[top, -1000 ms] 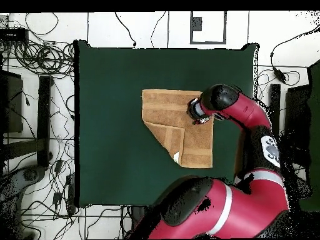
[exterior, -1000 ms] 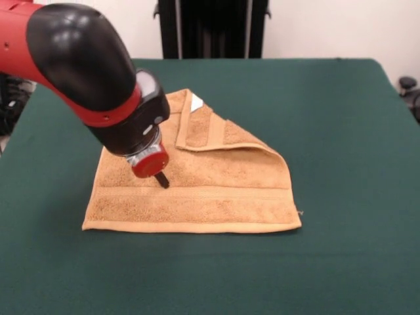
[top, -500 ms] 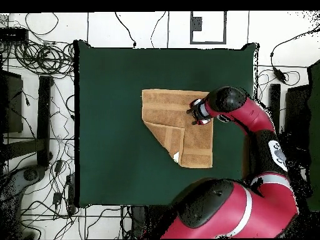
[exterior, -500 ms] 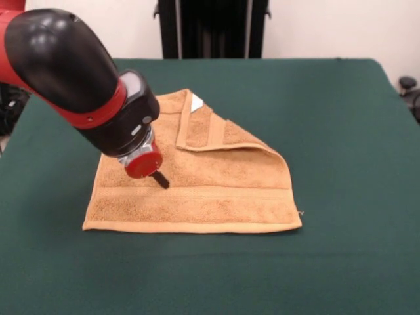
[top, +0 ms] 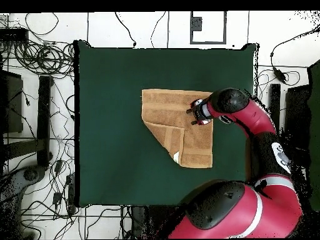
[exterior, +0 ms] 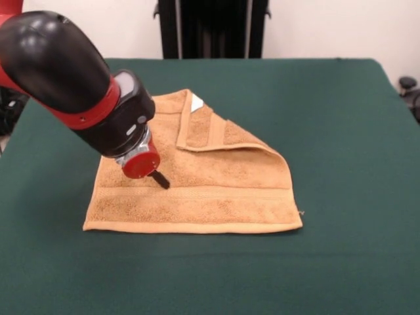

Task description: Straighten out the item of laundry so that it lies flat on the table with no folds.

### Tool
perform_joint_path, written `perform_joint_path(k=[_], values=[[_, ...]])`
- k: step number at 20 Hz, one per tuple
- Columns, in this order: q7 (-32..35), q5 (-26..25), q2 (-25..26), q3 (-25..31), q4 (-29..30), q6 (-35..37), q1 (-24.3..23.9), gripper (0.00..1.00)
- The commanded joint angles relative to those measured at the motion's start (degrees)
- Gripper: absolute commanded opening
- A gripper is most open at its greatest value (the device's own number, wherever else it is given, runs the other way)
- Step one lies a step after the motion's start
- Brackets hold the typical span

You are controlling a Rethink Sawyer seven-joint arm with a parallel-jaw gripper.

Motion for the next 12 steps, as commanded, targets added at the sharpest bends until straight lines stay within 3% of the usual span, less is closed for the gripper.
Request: perform_joint_path(k=[1,12], values=[[-5.8,1.5,6.0,10.4,9.0,-0.8,2.7,1.00],[-1.6,3.4,1.3,11.0,14.2,-0.6,3.0,1.00]])
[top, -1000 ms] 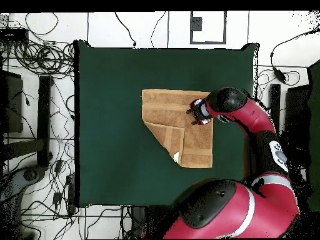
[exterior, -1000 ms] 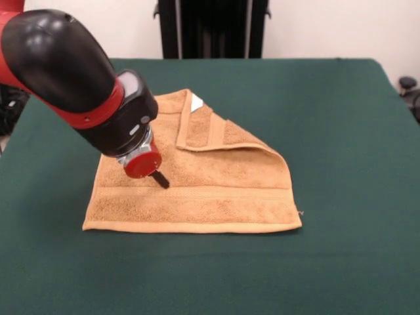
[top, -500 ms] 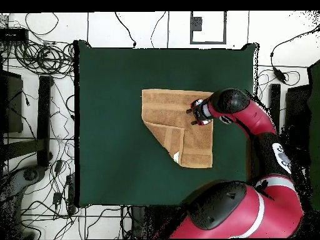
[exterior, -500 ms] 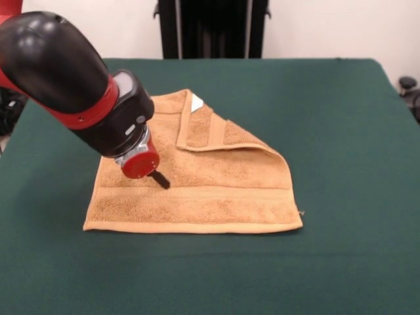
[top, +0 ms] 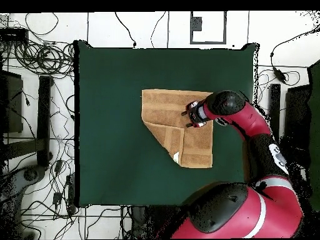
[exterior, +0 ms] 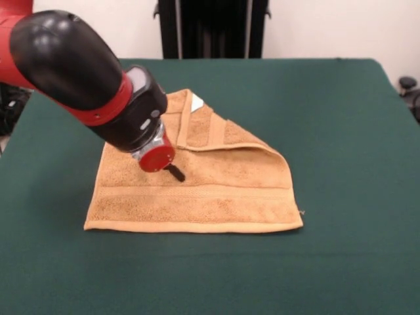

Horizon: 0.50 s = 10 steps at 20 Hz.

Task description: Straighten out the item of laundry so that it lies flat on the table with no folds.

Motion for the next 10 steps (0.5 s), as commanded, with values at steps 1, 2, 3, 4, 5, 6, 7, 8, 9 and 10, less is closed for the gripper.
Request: perform_joint_path(k=[1,2,3,4,5,6,7,8,9,10], values=[[-1.5,3.1,2.3,9.3,10.7,-0.9,3.2,1.00],[-1.5,3.1,2.2,9.4,10.8,-1.1,3.2,1.00],[-1.4,3.1,2.1,9.4,11.0,-1.3,3.2,1.00],[-1.3,3.0,2.1,9.5,11.1,-1.3,3.1,1.00],[-1.4,3.0,2.1,9.5,11.1,-1.3,3.1,1.00],[-1.4,3.0,2.0,9.5,11.1,-1.3,3.1,1.00],[-1.4,2.9,2.0,9.6,11.2,-1.4,3.0,1.00],[-1.4,2.8,2.1,9.7,11.3,-1.5,3.0,1.00],[-1.5,2.7,2.2,9.8,11.3,-1.7,2.8,1.00],[-1.6,2.7,2.2,10.0,11.5,-1.9,2.7,1.00]])
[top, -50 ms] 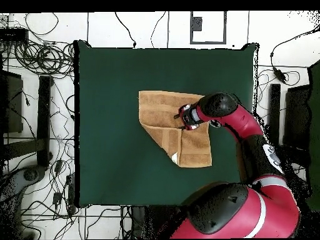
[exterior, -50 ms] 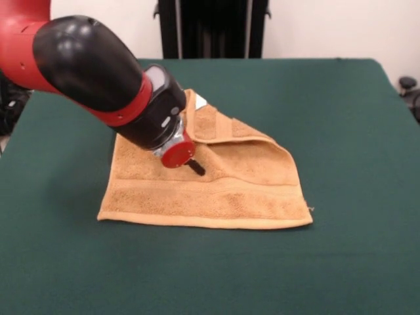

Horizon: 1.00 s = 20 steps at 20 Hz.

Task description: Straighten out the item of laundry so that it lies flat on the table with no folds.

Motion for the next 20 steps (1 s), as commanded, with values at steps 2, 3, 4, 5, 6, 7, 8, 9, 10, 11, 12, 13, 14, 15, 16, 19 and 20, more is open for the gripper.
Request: perform_joint_path(k=[2,3,4,5,6,7,8,9,10,11,12,13,14,15,16,19,20], values=[[-1.7,2.4,2.6,8.4,8.6,-2.3,2.5,1.00],[-1.8,2.4,3.1,8.5,7.9,-2.0,2.5,1.00],[-1.8,2.4,3.1,8.5,7.8,-1.9,2.5,1.00],[-1.8,2.3,3.3,8.4,7.2,-1.3,2.6,1.00],[-1.8,2.3,3.2,8.4,7.1,-1.2,2.6,1.00],[-1.7,2.0,2.9,8.1,6.7,-1.0,2.9,1.00],[-1.5,2.1,2.5,8.0,6.9,-0.8,3.0,1.00],[-1.0,2.3,2.0,8.0,7.2,-0.5,3.2,1.00],[-0.5,2.6,1.4,8.0,7.5,-0.1,3.3,1.00],[-0.1,2.8,0.8,8.1,8.2,-0.2,3.3,1.00],[0.0,3.0,0.6,8.1,8.4,-0.2,3.3,1.00],[0.1,3.1,0.4,8.2,8.6,-0.3,3.2,1.00],[0.1,3.1,0.3,8.3,8.7,-0.4,3.2,1.00],[0.0,3.1,0.5,8.3,8.6,-0.4,3.2,1.00],[-0.1,3.1,0.7,8.4,8.5,-0.4,3.1,1.00],[-0.6,3.3,1.4,8.9,8.3,-0.8,2.7,1.00],[-0.7,3.3,1.6,9.1,8.5,-0.9,2.5,1.00]])
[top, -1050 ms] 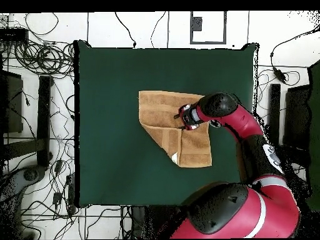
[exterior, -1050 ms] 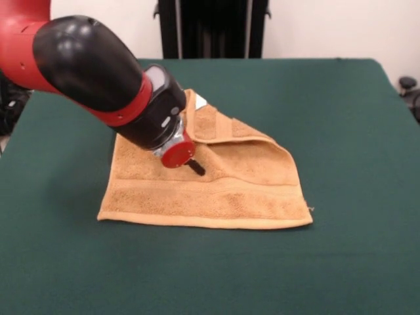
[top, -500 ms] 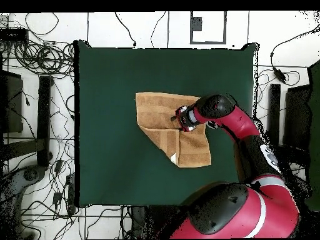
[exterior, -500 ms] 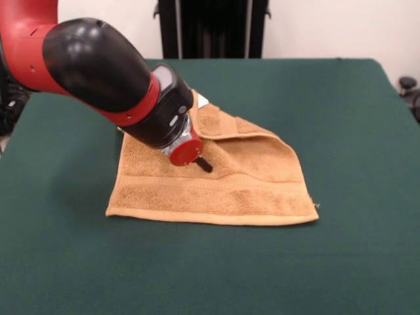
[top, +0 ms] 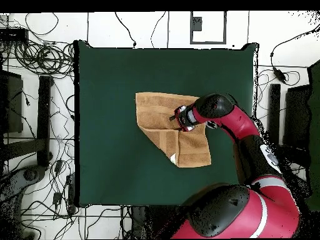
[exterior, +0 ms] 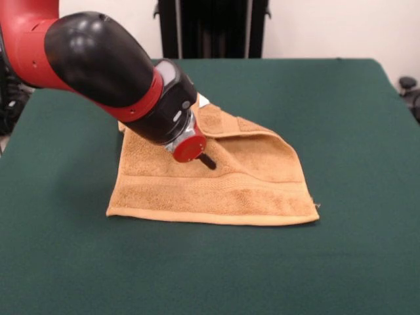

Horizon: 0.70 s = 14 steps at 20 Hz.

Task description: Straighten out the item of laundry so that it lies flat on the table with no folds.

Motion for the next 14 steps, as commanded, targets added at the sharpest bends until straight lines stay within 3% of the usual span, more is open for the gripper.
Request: perform_joint_path(k=[1,14], values=[[-0.7,3.6,2.5,8.3,7.1,-1.4,2.2,1.00],[-1.8,6.7,3.9,12.5,12.3,-5.2,-0.3,1.00]])
